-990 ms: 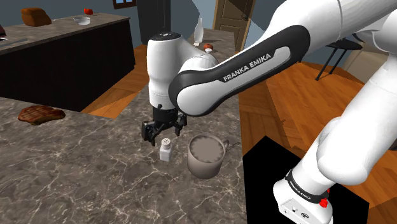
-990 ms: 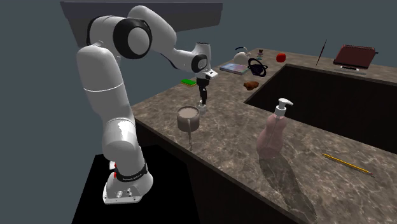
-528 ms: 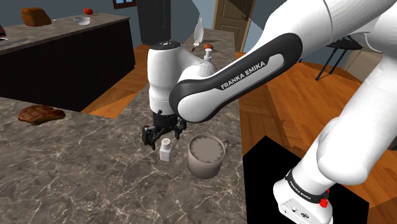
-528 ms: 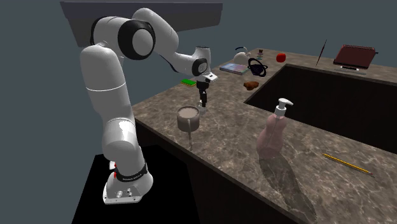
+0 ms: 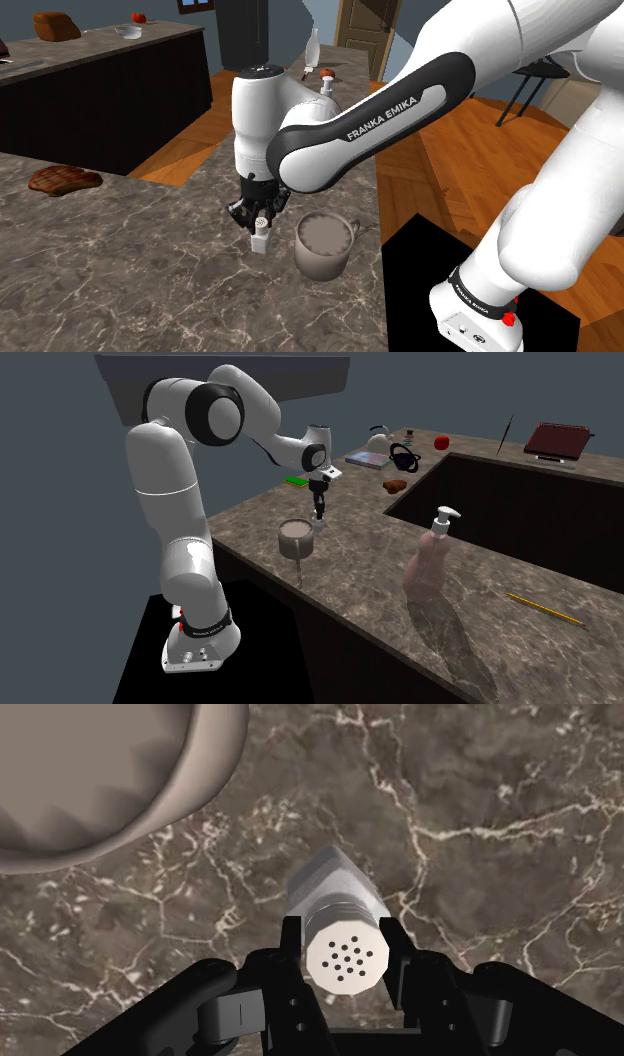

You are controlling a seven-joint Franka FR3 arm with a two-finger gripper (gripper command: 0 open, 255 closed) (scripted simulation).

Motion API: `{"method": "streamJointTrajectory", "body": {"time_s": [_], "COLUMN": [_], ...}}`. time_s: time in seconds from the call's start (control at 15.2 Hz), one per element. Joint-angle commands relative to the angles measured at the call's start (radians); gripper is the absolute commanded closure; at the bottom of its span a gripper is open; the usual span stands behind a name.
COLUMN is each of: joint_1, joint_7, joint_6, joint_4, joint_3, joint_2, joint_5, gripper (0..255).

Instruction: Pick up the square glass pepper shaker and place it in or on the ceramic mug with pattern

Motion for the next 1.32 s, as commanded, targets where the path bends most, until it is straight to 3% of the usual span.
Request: {"method": "streamJointTrajectory", "body": {"time_s": [0.0,0.26,1.25], "joint_1": [0.000,0.000,-0.006], "joint_7": [0.000,0.000,-0.050], "joint_6": [0.000,0.000,-0.198], "joint_4": [0.000,0.000,0.108], "joint_3": [0.000,0.000,-0.007], "joint_2": [0.000,0.000,-0.106], "joint_5": [0.000,0.000,0.069], "gripper": [255,255,255]}}
